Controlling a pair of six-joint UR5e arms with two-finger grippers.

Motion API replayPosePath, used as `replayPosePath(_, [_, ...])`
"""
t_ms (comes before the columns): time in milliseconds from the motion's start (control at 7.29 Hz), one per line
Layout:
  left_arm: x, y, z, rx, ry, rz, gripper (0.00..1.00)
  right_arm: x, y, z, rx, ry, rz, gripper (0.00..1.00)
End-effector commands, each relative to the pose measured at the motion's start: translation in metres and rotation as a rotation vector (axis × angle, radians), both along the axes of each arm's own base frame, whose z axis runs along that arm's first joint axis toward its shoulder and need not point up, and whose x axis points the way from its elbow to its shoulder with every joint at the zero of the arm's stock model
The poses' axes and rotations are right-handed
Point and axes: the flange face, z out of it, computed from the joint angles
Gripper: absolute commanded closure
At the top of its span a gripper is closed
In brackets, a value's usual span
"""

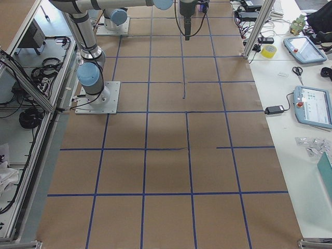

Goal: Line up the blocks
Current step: 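Open the left gripper and raise it away from the cubes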

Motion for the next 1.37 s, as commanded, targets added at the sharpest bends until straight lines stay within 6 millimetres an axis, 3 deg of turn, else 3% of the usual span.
replayPosePath(0, [-0.001,0.001,0.014,-0.015,-0.007,-0.002,0.01,0.000,0.000,0.001,-0.001,-0.002,-0.002,0.00])
replayPosePath(137, [-0.007,0.002,0.031,-0.020,-0.013,-0.009,0.00,0.000,0.000,0.001,-0.001,-0.003,-0.002,0.00])
replayPosePath(412, [-0.029,0.023,0.084,0.043,0.024,-0.022,0.00,0.000,0.000,0.001,-0.001,-0.002,-0.002,0.00])
replayPosePath(549, [-0.050,0.034,0.110,0.088,0.050,-0.040,0.00,0.001,0.001,0.001,-0.001,-0.003,0.000,0.00])
replayPosePath(824, [-0.147,0.050,0.192,0.102,-0.030,-0.161,0.00,0.000,0.000,0.001,-0.001,0.000,0.000,0.00])
replayPosePath(961, [-0.200,0.061,0.226,0.084,-0.051,-0.128,0.00,0.000,0.000,0.001,-0.001,0.001,0.000,0.00])
replayPosePath(1235, [-0.273,0.093,0.272,0.074,-0.033,-0.103,0.00,0.000,0.000,0.001,-0.001,0.000,0.000,0.00])
